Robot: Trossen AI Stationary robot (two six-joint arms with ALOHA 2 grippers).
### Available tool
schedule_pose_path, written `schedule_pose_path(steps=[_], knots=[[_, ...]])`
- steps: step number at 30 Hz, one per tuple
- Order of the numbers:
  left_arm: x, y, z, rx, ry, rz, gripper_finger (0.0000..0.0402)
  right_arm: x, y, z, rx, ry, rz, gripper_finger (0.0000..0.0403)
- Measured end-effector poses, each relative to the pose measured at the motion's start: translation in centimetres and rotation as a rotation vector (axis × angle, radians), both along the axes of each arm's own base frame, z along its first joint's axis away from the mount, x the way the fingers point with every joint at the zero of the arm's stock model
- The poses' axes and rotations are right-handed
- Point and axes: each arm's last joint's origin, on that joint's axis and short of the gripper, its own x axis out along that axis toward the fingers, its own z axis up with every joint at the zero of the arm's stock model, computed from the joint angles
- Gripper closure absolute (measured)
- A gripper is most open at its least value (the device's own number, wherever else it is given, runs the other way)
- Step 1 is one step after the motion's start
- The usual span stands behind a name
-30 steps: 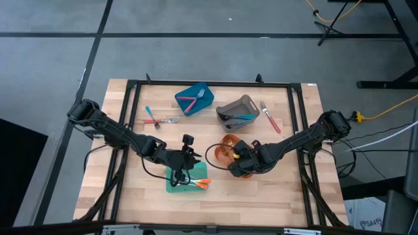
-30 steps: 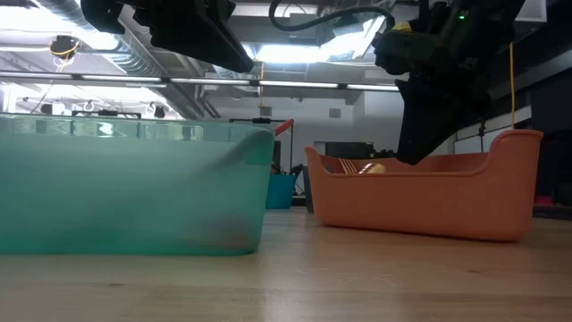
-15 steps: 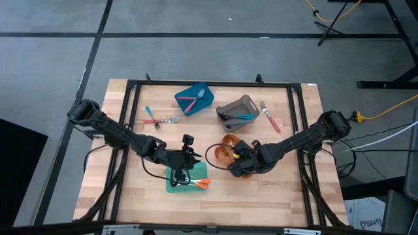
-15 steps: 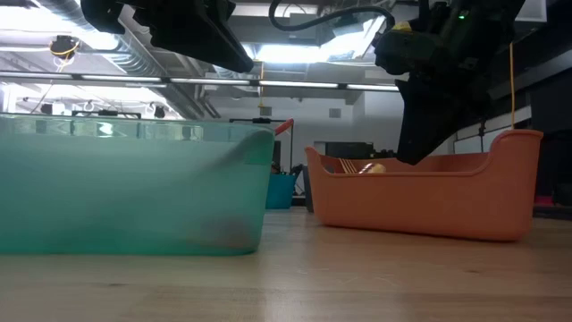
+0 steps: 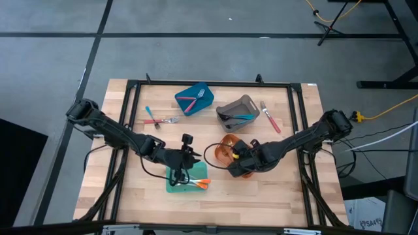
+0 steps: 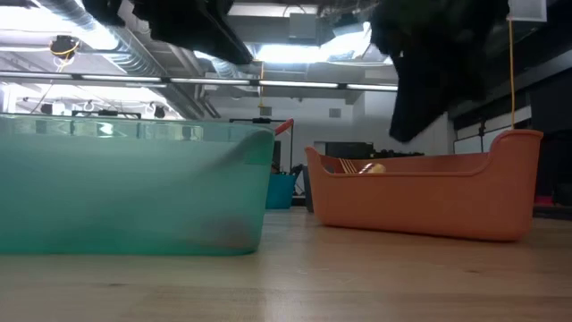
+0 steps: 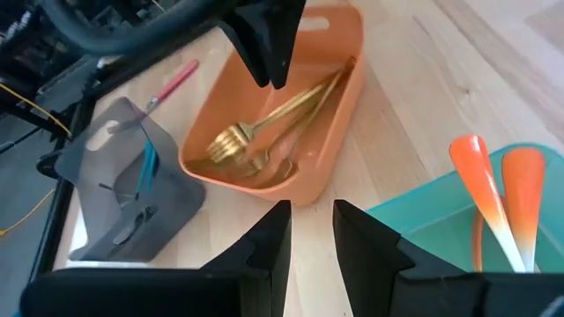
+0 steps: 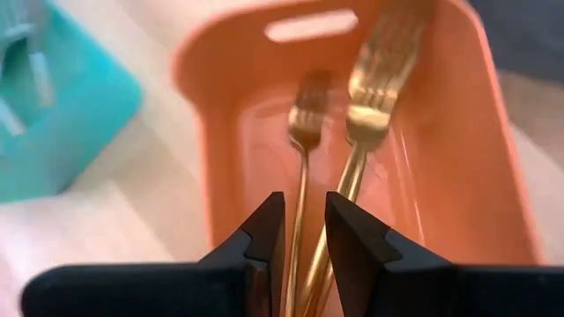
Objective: Sort silverware by color (type)
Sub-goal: Put the blue fork into the black bin
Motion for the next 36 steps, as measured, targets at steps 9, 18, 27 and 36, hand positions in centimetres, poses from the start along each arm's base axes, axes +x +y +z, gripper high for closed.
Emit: schedule_pose_path(steps=[9, 18, 27, 36], knots=[[-1.5, 1.6, 3.4, -0.027, -0.113, 0.053, 0.0320, -0.6, -0.5, 5.2, -0.137, -0.022, 0.146, 0.0329], [-3.6, 6.2, 6.5, -0.040, -0.177, 0.191, 0.0320, -1.4, -1.2, 8.9, -0.310, -0.035, 0.220, 0.0329], [-6.1, 11.6, 6.6, -0.089, -0.053, 0.404, 0.0320, -0.7, -2.9, 9.2, -0.319, -0.012, 0.240, 0.0329], [-9.2, 16.2, 4.3, -0.106, 0.294, 0.578, 0.0320, -0.2, -4.6, 9.2, -0.325, 0.011, 0.236, 0.0329]])
